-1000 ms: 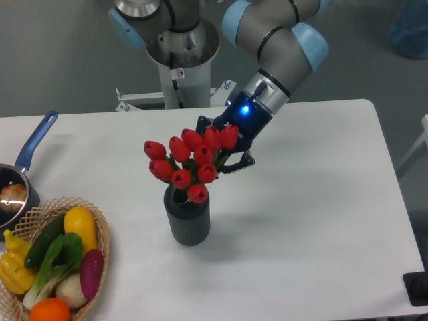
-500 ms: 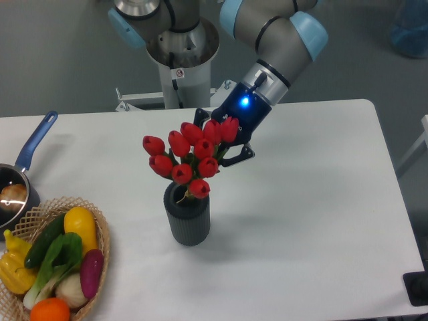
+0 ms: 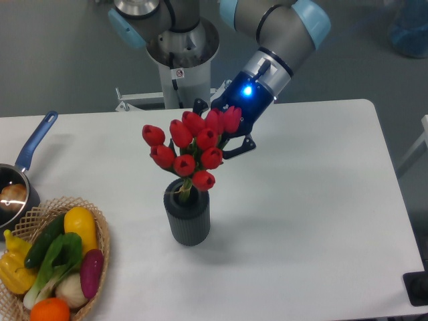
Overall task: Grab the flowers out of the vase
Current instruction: 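Lift the gripped tulip bunch up out of the grey vase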
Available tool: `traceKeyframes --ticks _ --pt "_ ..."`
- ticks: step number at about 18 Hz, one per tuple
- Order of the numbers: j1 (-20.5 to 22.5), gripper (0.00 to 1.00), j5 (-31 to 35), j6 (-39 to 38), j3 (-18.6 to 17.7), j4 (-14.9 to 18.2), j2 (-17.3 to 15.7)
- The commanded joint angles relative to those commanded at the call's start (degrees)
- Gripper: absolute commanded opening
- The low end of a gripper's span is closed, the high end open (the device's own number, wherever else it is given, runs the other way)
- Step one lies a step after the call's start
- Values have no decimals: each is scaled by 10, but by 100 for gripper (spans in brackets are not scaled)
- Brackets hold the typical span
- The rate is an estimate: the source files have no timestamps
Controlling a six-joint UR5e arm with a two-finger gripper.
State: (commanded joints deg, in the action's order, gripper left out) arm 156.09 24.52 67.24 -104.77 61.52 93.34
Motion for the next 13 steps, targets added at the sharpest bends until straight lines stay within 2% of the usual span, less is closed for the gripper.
traceKeyframes --ticks 13 --pt "29 32 -38 -33 7 0 -18"
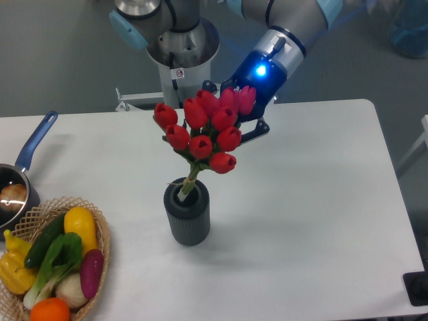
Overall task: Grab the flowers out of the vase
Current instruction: 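Lift the gripped tulip bunch up out of the grey vase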
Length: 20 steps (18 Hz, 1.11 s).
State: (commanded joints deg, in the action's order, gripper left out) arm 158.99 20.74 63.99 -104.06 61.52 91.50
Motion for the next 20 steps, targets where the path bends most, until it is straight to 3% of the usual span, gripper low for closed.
traceKeyframes --ticks 15,20 --pt "35 32 -40 -15 5 -1 -6" --pt "40 32 -36 -9 25 -6 2"
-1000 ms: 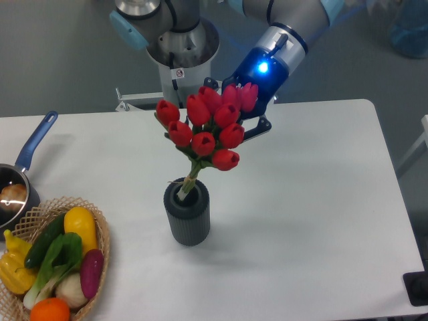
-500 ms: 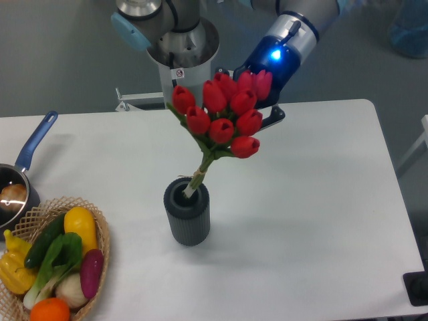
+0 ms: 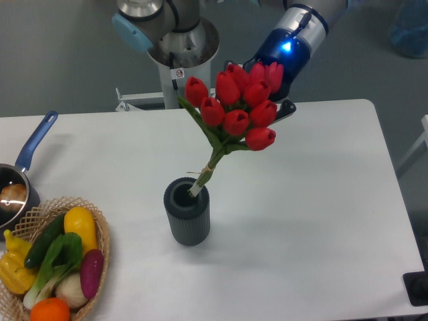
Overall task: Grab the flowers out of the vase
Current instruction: 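Lift the gripped tulip bunch up out of the grey vase, then hold the tulip bunch raised beside the empty vase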
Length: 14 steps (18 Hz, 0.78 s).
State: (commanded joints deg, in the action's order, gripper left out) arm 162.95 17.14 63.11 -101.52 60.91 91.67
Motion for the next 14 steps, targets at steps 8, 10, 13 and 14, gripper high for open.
traceKeyframes --ticks 8,10,13,14 --pt "16 32 22 24 7 -2 1" --pt "16 32 31 31 4 -2 1" --pt "18 32 40 41 2 -1 0" --pt "18 32 41 41 1 -1 -1"
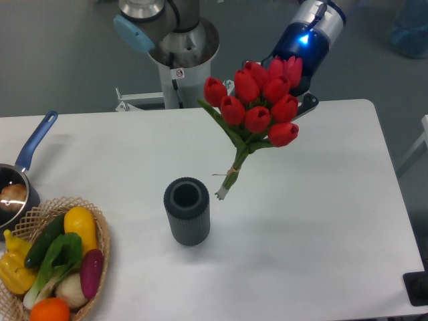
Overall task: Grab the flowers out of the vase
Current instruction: 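Hold the tulip bunch raised beside the empty vase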
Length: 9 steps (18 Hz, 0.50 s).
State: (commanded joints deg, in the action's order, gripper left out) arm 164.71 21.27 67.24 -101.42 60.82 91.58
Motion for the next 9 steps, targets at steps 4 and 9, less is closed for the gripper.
traceKeyframes --ticks 4,9 --pt "-1 32 0 1 -4 0 -1" --pt "-1 32 0 0 -4 0 -3"
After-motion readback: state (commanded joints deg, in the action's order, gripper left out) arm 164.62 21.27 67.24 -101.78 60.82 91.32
